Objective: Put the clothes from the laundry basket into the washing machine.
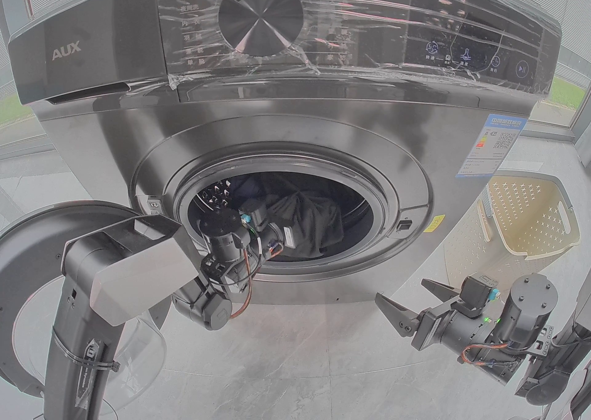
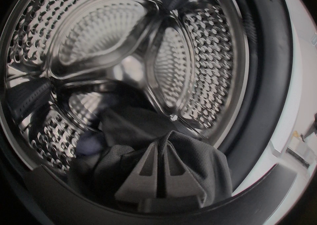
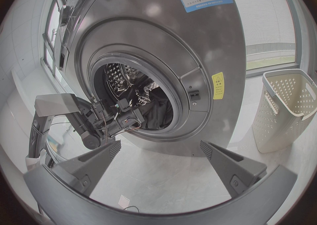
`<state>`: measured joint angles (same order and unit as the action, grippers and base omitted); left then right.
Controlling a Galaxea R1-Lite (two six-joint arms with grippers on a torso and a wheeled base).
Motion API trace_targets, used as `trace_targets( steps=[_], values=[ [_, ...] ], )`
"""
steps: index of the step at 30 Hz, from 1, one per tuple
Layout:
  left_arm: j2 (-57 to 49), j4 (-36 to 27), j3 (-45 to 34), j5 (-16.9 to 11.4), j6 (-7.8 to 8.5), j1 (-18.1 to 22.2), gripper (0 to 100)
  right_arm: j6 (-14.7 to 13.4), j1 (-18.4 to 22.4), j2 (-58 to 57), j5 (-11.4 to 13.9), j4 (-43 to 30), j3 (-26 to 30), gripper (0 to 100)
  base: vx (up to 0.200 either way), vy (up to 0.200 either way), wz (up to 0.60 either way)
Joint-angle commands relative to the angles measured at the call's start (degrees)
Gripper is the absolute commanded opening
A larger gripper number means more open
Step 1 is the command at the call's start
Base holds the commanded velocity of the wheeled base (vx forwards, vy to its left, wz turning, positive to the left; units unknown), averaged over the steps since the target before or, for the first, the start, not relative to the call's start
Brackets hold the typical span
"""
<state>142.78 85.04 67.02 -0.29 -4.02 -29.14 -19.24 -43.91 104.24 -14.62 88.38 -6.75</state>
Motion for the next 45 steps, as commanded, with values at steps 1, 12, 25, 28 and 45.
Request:
trace_targets(
  steps=[1,12,25,28,45],
  values=[
    [0.3,-1.3,7.8,4.5,-1.16,3.1,0,0.0,0.2,-0.2,0.0,0.0,-0.5,100,0.000,0.000,0.00],
    [0.9,-3.5,16.2,6.4,-3.27,4.6,0,-0.4,-0.6,0.3,0.0,0.0,-0.9,100,0.000,0.000,0.00],
    [-1.8,-6.5,5.9,6.0,-3.62,2.5,100,-0.5,-0.7,1.2,0.2,0.0,-0.6,100,0.000,0.000,0.00],
    [-5.0,-9.5,-0.2,3.2,-3.62,1.4,100,-0.5,-0.8,1.7,0.2,0.0,-0.8,100,0.000,0.000,0.00],
    [-0.4,-14.4,-4.7,-0.7,-0.02,-1.2,100,-0.6,-1.0,2.5,0.2,0.0,-0.9,100,0.000,0.000,0.00]
  ],
)
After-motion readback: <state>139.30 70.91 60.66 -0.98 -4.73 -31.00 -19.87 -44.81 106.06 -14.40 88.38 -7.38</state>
